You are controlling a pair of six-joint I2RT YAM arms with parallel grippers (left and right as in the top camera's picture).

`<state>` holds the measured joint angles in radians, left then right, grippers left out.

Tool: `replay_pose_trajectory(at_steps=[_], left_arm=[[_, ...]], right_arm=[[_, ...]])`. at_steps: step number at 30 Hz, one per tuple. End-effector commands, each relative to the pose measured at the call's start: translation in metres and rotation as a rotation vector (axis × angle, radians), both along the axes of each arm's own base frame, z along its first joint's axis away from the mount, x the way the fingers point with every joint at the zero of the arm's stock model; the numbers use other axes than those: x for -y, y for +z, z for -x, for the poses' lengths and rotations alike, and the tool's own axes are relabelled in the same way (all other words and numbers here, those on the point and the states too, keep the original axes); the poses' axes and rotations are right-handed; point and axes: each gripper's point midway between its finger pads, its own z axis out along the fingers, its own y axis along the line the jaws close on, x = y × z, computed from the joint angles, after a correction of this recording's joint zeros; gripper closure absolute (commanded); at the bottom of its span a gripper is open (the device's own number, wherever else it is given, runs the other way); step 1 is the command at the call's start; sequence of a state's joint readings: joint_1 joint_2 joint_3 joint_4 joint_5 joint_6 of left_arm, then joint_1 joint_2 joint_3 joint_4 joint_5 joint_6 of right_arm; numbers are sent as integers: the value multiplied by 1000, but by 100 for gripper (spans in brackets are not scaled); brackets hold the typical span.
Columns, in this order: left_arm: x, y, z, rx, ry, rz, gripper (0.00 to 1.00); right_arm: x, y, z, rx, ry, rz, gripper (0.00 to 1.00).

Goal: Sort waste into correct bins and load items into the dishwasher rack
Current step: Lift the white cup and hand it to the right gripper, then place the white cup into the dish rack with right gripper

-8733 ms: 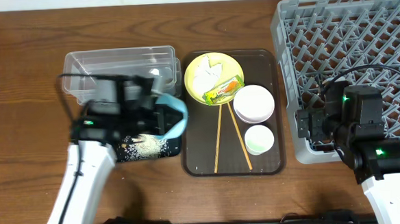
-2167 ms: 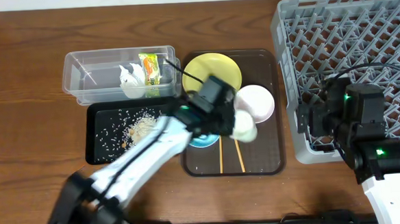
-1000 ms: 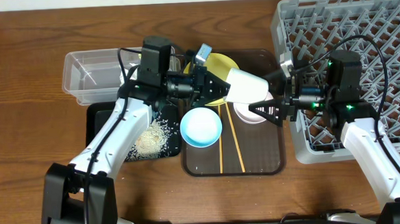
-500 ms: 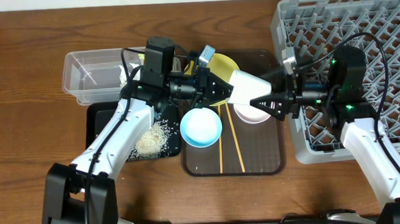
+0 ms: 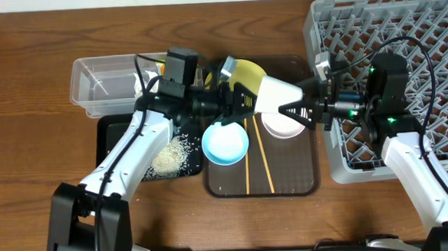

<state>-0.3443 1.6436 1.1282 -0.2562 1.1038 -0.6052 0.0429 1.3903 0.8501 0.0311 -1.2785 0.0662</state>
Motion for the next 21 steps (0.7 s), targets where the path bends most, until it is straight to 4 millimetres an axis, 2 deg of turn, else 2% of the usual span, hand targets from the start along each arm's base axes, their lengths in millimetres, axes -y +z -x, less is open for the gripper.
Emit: replay_pose_trajectory(at_steps=[1, 4, 6, 10, 13, 15, 19, 21], left_arm=[[-32, -40, -27, 221, 101, -309, 37], [-55, -39, -26, 293, 117, -437, 36], [-71, -28, -25, 348, 146, -512, 36], [-106, -1, -18, 440, 250, -659, 36], [-132, 16, -10, 479, 329, -756, 36], [-146, 25, -2, 493, 368, -801, 36], [-161, 40, 9, 507, 413, -809, 35], [-168, 44, 10, 507, 437, -809, 35]], right_arm=[[17, -15, -31, -10, -192, 102, 46], [35, -28, -45, -48, -325, 176, 47], [51, -34, -50, -75, -409, 222, 51], [80, -30, -51, -105, -541, 284, 60], [109, -26, -47, -137, -670, 368, 60], [135, -26, -43, -186, -787, 456, 61], [191, -23, -26, -300, -1007, 655, 64], [211, -19, -18, -338, -1083, 731, 64]])
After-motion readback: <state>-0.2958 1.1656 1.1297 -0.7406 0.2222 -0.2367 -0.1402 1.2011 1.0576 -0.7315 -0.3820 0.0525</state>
